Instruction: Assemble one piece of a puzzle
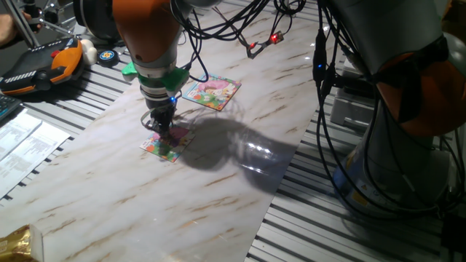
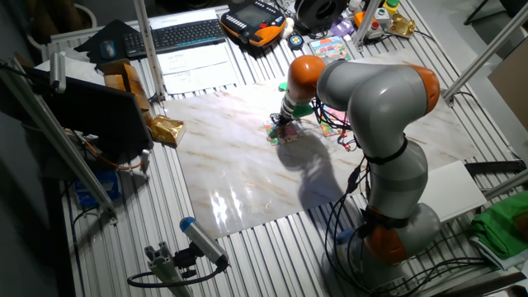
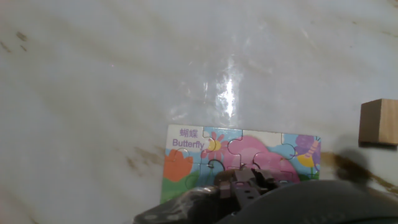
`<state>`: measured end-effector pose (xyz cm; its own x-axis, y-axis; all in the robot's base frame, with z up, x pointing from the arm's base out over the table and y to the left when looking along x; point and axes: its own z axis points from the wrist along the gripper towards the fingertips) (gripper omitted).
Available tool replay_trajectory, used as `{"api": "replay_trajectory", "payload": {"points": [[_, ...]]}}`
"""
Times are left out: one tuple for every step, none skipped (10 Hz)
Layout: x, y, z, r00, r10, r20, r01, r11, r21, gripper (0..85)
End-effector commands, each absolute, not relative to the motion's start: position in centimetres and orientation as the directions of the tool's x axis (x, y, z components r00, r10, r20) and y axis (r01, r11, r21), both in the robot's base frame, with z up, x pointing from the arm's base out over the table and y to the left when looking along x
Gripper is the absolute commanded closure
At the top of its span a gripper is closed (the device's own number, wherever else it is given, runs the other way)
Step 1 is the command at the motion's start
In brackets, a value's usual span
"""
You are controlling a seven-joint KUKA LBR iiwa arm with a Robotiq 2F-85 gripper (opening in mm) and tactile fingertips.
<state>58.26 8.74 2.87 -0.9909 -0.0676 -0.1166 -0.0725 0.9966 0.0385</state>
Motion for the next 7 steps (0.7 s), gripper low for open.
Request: {"api": "replay_trajectory", "payload": {"points": [[58.23, 8.76, 2.84, -0.991, -0.069, -0.117, -0.074, 0.997, 0.039, 84.3], [58.22, 8.76, 2.83, -0.991, -0.069, -0.117, -0.074, 0.997, 0.038, 84.3], [58.23, 8.75, 2.83, -0.991, -0.07, -0.117, -0.075, 0.996, 0.038, 84.3], [58.26, 8.74, 2.85, -0.991, -0.07, -0.117, -0.075, 0.996, 0.038, 84.3], [58.31, 8.7, 2.91, -0.991, -0.073, -0.115, -0.078, 0.996, 0.039, 84.3], [58.34, 8.7, 2.93, -0.99, -0.076, -0.116, -0.081, 0.996, 0.042, 84.3], [58.37, 8.72, 2.95, -0.99, -0.083, -0.118, -0.089, 0.995, 0.045, 84.3]]}}
